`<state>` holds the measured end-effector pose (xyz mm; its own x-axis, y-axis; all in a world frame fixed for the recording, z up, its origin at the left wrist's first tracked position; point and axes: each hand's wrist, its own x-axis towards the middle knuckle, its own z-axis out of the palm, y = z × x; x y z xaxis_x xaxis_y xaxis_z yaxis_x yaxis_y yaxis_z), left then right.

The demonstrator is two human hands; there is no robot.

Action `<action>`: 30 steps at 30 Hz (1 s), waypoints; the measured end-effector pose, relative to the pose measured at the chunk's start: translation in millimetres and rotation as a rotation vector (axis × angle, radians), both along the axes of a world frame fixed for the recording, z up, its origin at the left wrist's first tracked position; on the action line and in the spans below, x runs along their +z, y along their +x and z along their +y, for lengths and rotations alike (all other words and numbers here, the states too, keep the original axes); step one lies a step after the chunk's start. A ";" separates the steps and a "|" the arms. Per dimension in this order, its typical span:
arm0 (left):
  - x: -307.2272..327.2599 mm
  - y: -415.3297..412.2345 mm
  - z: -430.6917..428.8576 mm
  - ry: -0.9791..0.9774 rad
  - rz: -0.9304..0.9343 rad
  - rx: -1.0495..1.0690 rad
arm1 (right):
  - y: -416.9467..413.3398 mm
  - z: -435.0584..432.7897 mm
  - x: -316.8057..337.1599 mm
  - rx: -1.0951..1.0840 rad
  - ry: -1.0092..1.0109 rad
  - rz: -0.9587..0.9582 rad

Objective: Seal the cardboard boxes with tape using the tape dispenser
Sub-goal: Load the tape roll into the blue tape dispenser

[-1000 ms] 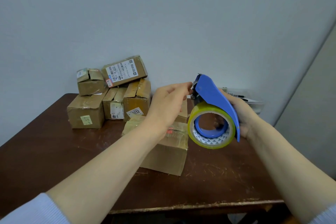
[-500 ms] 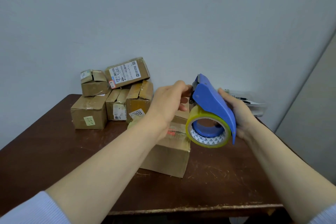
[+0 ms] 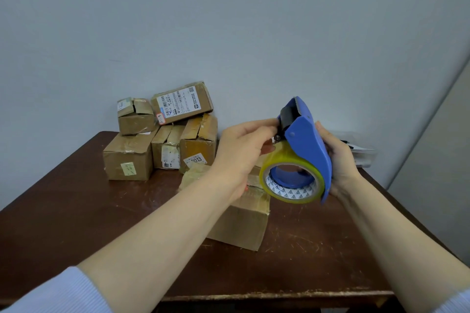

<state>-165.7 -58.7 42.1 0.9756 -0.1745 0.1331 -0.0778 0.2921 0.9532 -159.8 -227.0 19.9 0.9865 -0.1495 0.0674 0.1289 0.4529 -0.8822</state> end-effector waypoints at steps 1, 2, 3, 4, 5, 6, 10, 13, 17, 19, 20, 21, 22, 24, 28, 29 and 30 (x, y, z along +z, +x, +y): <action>-0.7 0.2 0.5 0.001 -0.006 0.007 | 0.0 0.3 0.0 -0.001 0.002 -0.003; -1.4 -0.1 1.2 0.017 -0.019 0.008 | 0.0 0.9 0.2 -0.002 0.003 -0.002; -1.6 -1.1 1.8 0.041 -0.043 0.002 | 0.0 1.7 -0.1 -0.001 0.005 -0.002; -1.6 -2.6 2.3 0.060 -0.074 -0.014 | -0.2 2.6 -0.2 0.001 0.011 -0.003; -1.4 -4.2 2.5 0.065 -0.098 -0.031 | -0.3 3.6 -0.3 0.004 0.013 -0.002; -1.0 -5.4 2.5 0.063 -0.109 -0.041 | -0.7 4.8 -0.3 0.005 0.012 0.000; -2.6 -1.3 5.1 0.072 -0.096 -0.008 | -1.6 8.0 0.1 0.004 0.032 0.006; -3.9 3.2 8.2 0.108 -0.095 0.035 | -0.6 7.4 -0.2 -0.013 0.032 -0.010; -2.9 2.4 11.7 0.148 -0.102 -0.006 | -1.3 8.3 0.8 -0.013 0.018 0.004; -4.5 2.0 12.1 0.173 -0.169 -0.050 | -0.1 9.0 1.2 -0.021 0.020 0.015; -5.5 2.3 11.7 0.220 -0.223 -0.056 | 0.9 9.0 1.1 -0.028 0.018 0.013; -5.6 2.1 11.1 0.294 -0.282 -0.043 | 1.7 9.2 1.2 -0.034 0.014 0.014; -5.8 2.5 10.4 0.375 -0.334 -0.012 | 1.7 9.8 1.4 -0.037 0.007 0.017; -8.0 6.2 10.1 0.496 -0.398 0.101 | 1.2 11.0 1.2 -0.035 -0.010 0.028; -16.5 9.4 12.4 0.561 -0.508 0.262 | 1.5 13.5 0.7 -0.013 -0.039 0.034; -18.4 9.7 13.3 0.573 -0.534 0.275 | 1.8 13.9 1.0 -0.017 -0.047 0.037; -20.0 9.6 14.9 0.574 -0.550 0.269 | 1.9 14.0 1.2 -0.024 -0.056 0.041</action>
<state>-156.1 -43.8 22.1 0.8158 -0.1312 0.5632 -0.5724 -0.3217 0.7542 -158.0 -213.0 21.1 0.9847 -0.1705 0.0358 0.1024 0.3998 -0.9108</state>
